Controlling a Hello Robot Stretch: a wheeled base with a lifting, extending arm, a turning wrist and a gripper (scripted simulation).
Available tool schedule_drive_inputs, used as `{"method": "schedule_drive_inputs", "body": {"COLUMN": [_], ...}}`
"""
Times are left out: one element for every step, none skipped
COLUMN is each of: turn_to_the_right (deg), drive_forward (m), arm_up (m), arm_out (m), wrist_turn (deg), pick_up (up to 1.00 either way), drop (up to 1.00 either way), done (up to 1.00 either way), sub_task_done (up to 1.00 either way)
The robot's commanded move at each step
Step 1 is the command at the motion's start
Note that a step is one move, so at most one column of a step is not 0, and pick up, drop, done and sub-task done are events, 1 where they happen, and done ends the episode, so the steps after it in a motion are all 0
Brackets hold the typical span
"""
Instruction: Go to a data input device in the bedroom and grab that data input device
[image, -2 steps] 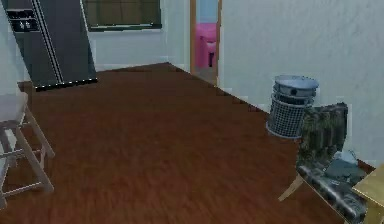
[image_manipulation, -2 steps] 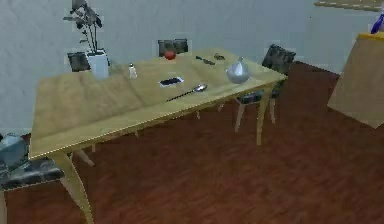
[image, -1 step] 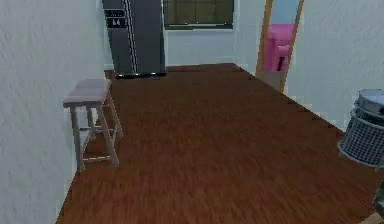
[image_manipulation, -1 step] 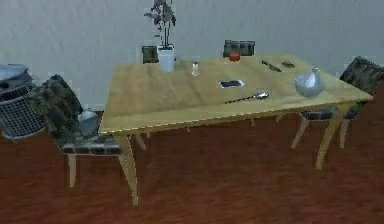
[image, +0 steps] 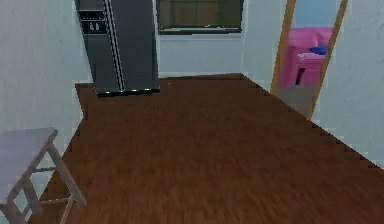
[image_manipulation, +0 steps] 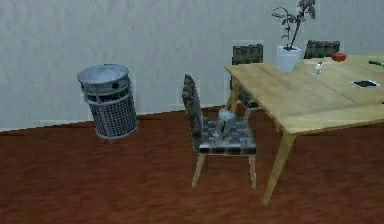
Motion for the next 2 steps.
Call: {"method": "schedule_drive_inputs", "body": {"turn_to_the_right": [-6.0,0.0], "drive_forward": [0.0,0.55], "arm_up": [0.0,0.0], "arm_out": [0.0,0.0], "wrist_turn": [0.0,0.0], "pick_up": [0.0,0.0], "drop": [0.0,0.0], "done": [0.0,0.0], "sub_task_done": [0.0,0.0]}}
